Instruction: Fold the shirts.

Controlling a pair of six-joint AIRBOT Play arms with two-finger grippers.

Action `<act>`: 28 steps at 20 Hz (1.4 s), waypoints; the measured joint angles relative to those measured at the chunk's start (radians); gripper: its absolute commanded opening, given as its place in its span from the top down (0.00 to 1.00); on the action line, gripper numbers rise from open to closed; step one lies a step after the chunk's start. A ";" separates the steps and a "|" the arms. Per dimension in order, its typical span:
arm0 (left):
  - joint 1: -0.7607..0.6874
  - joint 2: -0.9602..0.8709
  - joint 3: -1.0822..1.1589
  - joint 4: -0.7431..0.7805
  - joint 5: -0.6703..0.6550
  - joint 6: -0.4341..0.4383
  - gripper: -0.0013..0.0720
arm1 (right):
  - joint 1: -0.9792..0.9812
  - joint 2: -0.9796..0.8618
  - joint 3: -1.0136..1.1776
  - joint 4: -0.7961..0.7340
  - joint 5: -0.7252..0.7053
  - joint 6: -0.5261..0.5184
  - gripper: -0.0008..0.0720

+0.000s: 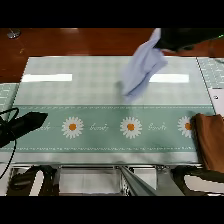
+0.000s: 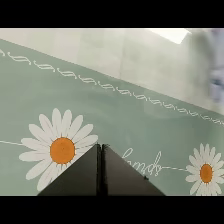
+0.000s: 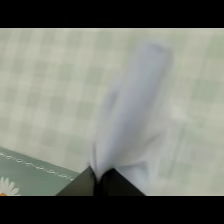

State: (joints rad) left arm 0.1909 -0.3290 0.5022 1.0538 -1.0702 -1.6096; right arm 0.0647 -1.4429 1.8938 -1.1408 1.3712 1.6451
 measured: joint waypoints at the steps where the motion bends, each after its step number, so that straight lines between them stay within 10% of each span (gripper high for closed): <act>1: 0.000 0.000 0.000 0.000 0.000 0.000 0.95 | -0.048 0.002 0.042 -0.011 0.047 0.006 0.96; 10: 0.000 0.000 0.000 0.000 0.003 0.000 0.95 | -0.547 0.110 0.117 -0.072 0.413 0.020 0.96; 20: 0.000 0.000 0.000 -0.001 0.042 0.000 0.95 | -0.913 0.552 -0.448 -0.477 0.478 0.038 0.95; 21: 0.000 0.000 0.000 -0.001 0.043 0.000 0.95 | -0.945 0.591 -0.504 -0.516 0.479 0.047 0.67; 22: 0.000 0.000 0.000 -0.002 0.045 0.000 0.95 | -0.975 0.624 -0.557 -0.552 0.479 0.053 0.12; 28: 0.000 -0.061 0.057 -0.137 0.088 0.106 0.95 | -1.041 0.641 -0.644 -0.424 0.399 0.082 0.30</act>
State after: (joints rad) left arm 0.1909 -0.3901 0.5594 0.9165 -0.9825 -1.5032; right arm -0.9764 -0.8021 1.2495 -1.5646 1.7706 1.7271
